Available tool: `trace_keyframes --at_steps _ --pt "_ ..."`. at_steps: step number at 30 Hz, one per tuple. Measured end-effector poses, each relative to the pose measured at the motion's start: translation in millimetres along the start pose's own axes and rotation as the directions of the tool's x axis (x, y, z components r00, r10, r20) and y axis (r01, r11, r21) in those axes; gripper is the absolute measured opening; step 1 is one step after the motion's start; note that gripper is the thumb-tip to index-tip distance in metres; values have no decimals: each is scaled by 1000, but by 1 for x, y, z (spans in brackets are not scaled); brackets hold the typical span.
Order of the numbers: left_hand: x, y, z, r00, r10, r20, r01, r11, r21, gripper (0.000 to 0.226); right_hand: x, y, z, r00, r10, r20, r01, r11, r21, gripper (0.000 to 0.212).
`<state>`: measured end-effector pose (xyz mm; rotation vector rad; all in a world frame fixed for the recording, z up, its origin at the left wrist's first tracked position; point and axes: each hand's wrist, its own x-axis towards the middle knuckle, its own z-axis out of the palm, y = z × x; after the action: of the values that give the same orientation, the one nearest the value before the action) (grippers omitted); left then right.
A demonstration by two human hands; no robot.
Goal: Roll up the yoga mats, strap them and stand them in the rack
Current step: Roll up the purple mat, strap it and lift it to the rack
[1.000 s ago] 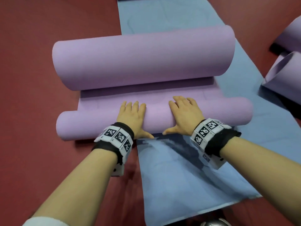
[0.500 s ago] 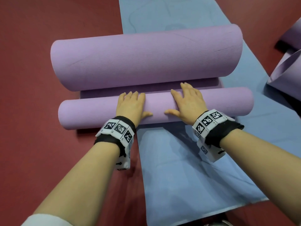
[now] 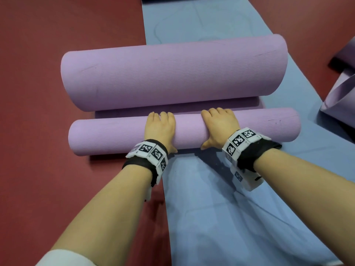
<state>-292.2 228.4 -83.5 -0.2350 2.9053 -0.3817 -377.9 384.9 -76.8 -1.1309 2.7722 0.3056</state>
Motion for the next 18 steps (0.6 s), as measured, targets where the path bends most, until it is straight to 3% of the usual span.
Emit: trace_keyframes --at_steps 2,5,10,14,16,18 --pt "-3 -3 -4 999 26 -38 -27 999 -32 93 -1 0 -3 1000 -29 -6 29 1000 1 95" --pt "-16 -10 -13 996 89 18 -88 995 -46 82 -12 1 -8 994 -103 41 103 995 -6 90" --pt "-54 -9 -10 944 233 232 -194 964 -180 78 -40 0 -13 910 -260 322 226 964 140 85" --pt "-48 -14 -10 853 271 447 -65 904 -423 79 -30 -3 -20 819 -269 507 112 942 317 75" --pt "-36 -18 -11 781 310 542 30 848 -529 83 -22 -3 -22 789 -272 551 86 936 340 74" --pt "-25 -24 -10 771 297 563 143 781 -608 89 -20 -3 -20 781 -267 565 84 941 328 79"
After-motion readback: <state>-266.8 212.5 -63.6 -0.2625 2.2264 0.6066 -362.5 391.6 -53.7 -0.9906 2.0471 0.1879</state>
